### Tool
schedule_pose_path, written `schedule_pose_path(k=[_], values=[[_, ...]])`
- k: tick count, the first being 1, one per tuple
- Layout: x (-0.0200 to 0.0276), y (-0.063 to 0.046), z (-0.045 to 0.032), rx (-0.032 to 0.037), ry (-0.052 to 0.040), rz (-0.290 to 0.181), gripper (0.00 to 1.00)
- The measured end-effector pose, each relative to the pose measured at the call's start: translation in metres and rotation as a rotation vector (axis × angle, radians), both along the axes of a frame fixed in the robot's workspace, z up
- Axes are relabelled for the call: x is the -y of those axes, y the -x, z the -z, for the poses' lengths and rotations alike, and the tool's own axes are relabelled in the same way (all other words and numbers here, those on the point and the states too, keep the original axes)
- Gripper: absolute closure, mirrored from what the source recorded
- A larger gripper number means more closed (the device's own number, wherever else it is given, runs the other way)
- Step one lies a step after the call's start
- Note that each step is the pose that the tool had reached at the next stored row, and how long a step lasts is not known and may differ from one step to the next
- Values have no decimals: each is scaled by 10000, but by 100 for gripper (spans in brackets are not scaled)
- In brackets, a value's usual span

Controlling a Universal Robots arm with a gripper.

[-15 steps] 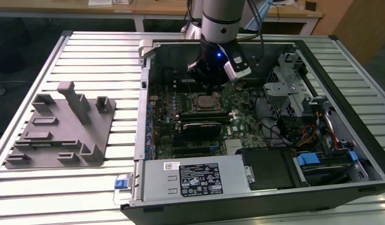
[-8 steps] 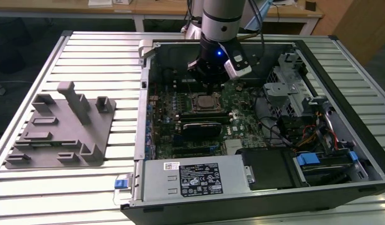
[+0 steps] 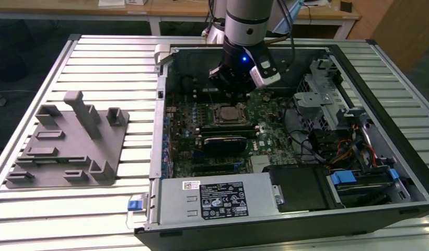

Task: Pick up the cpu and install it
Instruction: 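Install the first cpu locking lever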

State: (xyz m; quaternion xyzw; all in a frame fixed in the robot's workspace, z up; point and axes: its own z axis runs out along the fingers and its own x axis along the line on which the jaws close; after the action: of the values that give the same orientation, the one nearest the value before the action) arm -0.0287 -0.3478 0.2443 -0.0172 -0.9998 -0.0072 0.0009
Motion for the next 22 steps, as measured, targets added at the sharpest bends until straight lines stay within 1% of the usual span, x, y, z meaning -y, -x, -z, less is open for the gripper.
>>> schedule_pose_path(k=[3, 6, 18, 22], values=[[0, 2, -1, 0, 0, -1, 89], [1, 45, -1, 0, 1, -1, 89], [2, 401, -1, 18, -9, -1, 89], [3, 512, -1, 22, -28, -1, 89]])
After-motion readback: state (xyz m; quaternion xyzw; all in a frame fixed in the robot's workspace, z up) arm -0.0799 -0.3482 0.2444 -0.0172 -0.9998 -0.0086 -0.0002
